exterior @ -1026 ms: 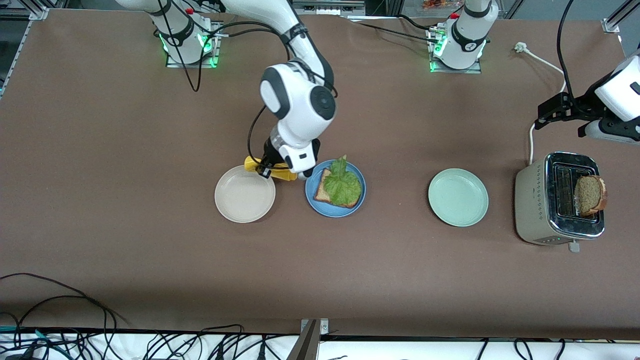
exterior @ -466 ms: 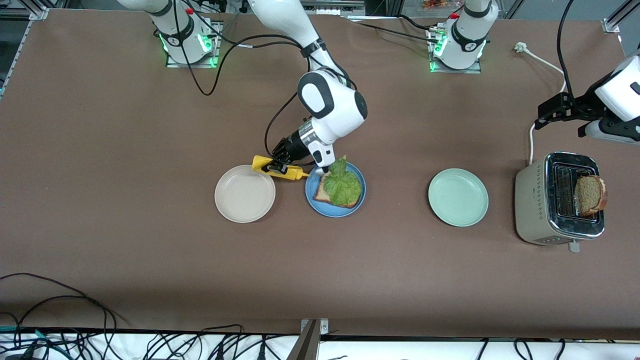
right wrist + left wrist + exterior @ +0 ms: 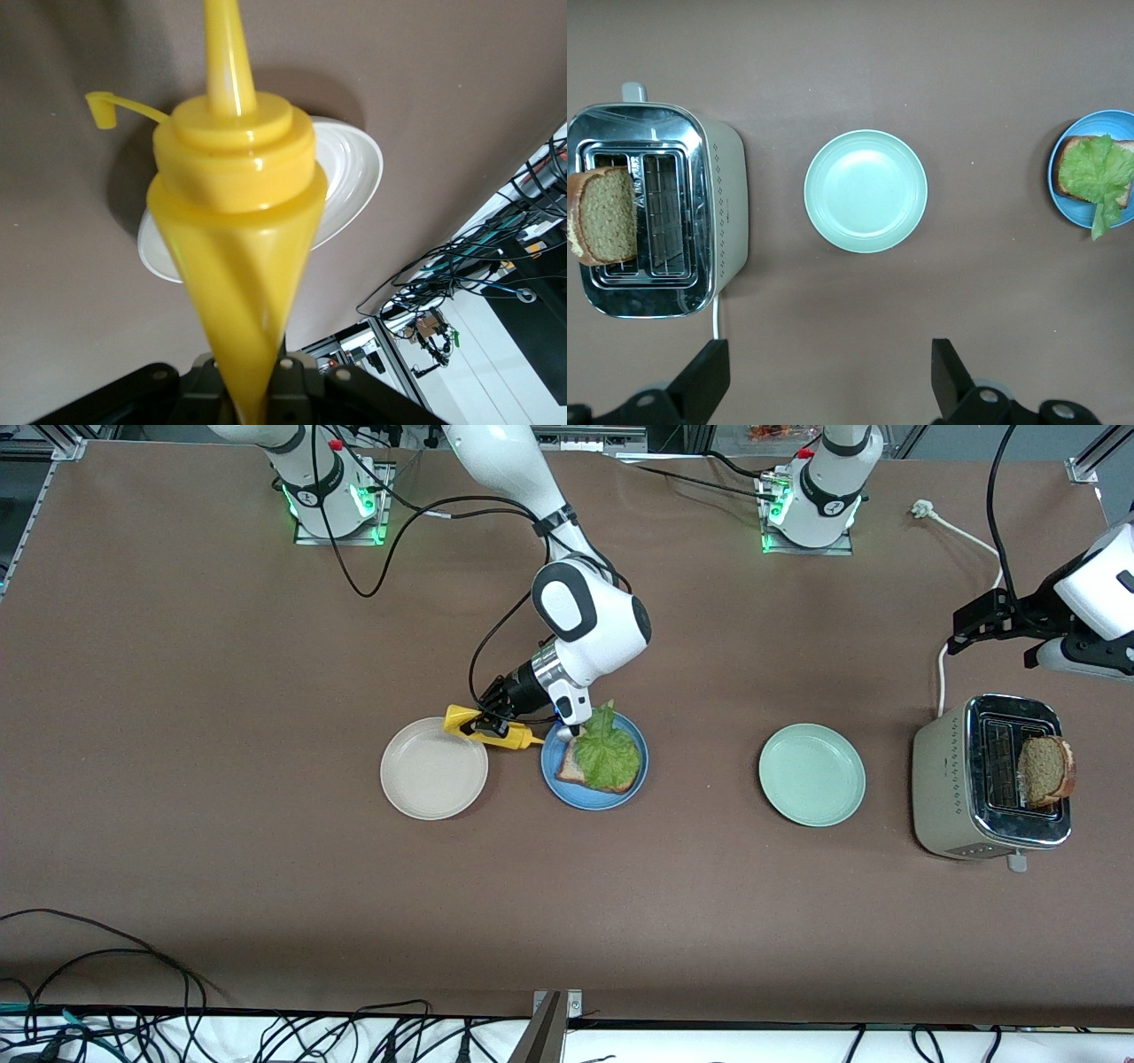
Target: Make sandwich in blue plate with both arms
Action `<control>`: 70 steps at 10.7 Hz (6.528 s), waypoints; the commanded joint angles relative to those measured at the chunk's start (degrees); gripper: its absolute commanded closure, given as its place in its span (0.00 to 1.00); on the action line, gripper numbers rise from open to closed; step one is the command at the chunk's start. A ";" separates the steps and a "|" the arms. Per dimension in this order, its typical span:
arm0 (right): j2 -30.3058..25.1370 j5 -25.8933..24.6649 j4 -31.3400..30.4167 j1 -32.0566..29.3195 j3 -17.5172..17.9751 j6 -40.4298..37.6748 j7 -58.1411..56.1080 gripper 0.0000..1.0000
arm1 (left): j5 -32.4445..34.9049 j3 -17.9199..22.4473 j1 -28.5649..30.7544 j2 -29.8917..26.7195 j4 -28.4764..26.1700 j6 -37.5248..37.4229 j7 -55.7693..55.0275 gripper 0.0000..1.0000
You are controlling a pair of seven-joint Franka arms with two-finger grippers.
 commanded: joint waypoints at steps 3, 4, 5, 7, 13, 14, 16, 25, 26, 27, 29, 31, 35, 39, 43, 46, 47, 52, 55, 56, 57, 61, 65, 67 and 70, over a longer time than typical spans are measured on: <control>0.42 -0.73 3.12 -0.41 -0.56 -1.05 -0.09 1.00 | 0.90 -0.26 0.22 -0.53 0.10 -0.53 -0.44 0.00; -0.89 0.76 4.00 -2.06 0.23 -1.05 -0.44 1.00 | 0.90 -0.26 0.22 -0.62 0.10 -0.53 -0.44 0.00; -5.17 3.64 3.83 -6.69 4.67 -1.05 -0.53 1.00 | 0.90 -0.26 0.22 -0.62 0.10 -0.53 -0.35 0.00; -15.79 4.55 2.43 -18.71 16.26 0.26 -0.45 1.00 | 0.90 -0.26 0.22 -0.62 0.10 -0.53 -0.44 0.00; -27.97 19.19 -1.00 -55.56 43.46 2.46 -15.08 1.00 | 0.90 -0.26 0.31 -0.53 0.10 -0.53 -0.44 0.00; -28.32 24.02 -1.88 -60.39 44.87 2.90 -20.34 1.00 | 0.90 -0.26 0.22 -0.62 0.10 -0.53 -0.44 0.00; -28.33 33.17 -3.37 -69.63 47.60 2.47 -32.90 1.00 | 0.90 -0.26 0.22 -0.62 0.10 -0.53 -0.44 0.00; -20.17 55.34 -7.33 -85.57 47.52 -2.37 -74.94 1.00 | 0.90 -0.26 0.22 -0.62 0.10 -0.53 -0.44 0.00; -18.15 57.70 -7.51 -86.79 47.52 -3.07 -78.80 1.00 | 0.90 -0.26 0.31 -0.53 0.10 -0.53 -0.44 0.00; -15.70 59.21 -7.51 -87.59 47.52 -3.07 -83.54 1.00 | 0.90 -0.26 0.31 -0.53 0.10 -0.53 -0.53 0.00; -11.56 61.93 -7.51 -88.91 47.52 -3.16 -90.24 1.00 | 0.90 -0.26 0.31 -0.53 0.10 -0.88 -0.53 0.00; -7.96 65.79 -7.51 -89.18 47.52 -3.07 -95.17 1.00 | 0.90 -0.26 0.31 -0.53 0.10 -0.88 -0.44 0.00; -6.00 68.54 -7.33 -89.18 47.61 -2.11 -97.12 1.00 | 0.90 -0.26 0.84 -0.53 0.10 -0.88 -0.35 0.00; -6.00 67.57 -7.07 -89.09 47.35 -1.31 -96.77 0.00 | 0.90 -0.26 0.84 -0.53 0.10 -0.88 -0.35 0.00; -6.62 64.77 -5.59 -89.09 45.07 -1.05 -95.81 0.00 | 0.90 -0.26 0.84 -0.53 0.10 -0.97 -0.35 0.00; -12.92 54.26 -5.66 -89.00 37.79 -1.84 -88.56 0.00 | 0.90 -0.26 0.84 -0.53 0.10 -0.97 -0.35 0.00; -16.17 49.43 -5.66 -89.09 36.72 -2.02 -83.47 0.00 | 0.90 -0.26 0.84 -0.53 0.10 -0.97 -0.35 0.00; -31.99 34.11 -8.47 -87.43 36.09 -7.27 -42.81 0.00 | 0.90 -0.26 0.84 -0.53 0.10 -0.97 -0.35 0.00; -40.87 30.41 -12.94 -84.53 36.18 -9.40 -21.78 0.00 | 0.90 -0.26 0.84 -0.53 0.10 -0.97 -0.35 0.00; -44.20 28.74 -15.13 -83.22 36.36 -9.40 -14.75 0.00 | 0.90 -0.26 0.84 -0.53 0.10 -0.97 -0.35 0.00; -47.37 26.90 -17.16 -81.98 36.53 -9.40 -8.51 0.00 | 0.90 -0.26 0.84 -0.53 0.10 -0.97 -0.35 0.00; -56.78 20.91 -22.96 -80.57 40.31 -8.88 11.47 0.00 | 0.90 -0.26 0.84 -0.53 0.10 -0.97 -0.35 0.00; -62.86 15.99 -25.00 -80.57 41.98 -9.14 21.52 0.00 | 0.99 0.00 1.45 -0.53 0.10 -0.97 0.17 0.00; -62.87 15.54 -23.60 -80.65 41.98 -9.31 21.44 0.00 | 0.99 -0.08 2.68 -0.44 0.10 -0.97 0.26 0.00; -62.43 14.23 -23.15 -80.65 41.98 -9.14 21.61 0.00 | 0.99 -0.17 2.68 -0.44 0.10 -0.97 0.26 0.00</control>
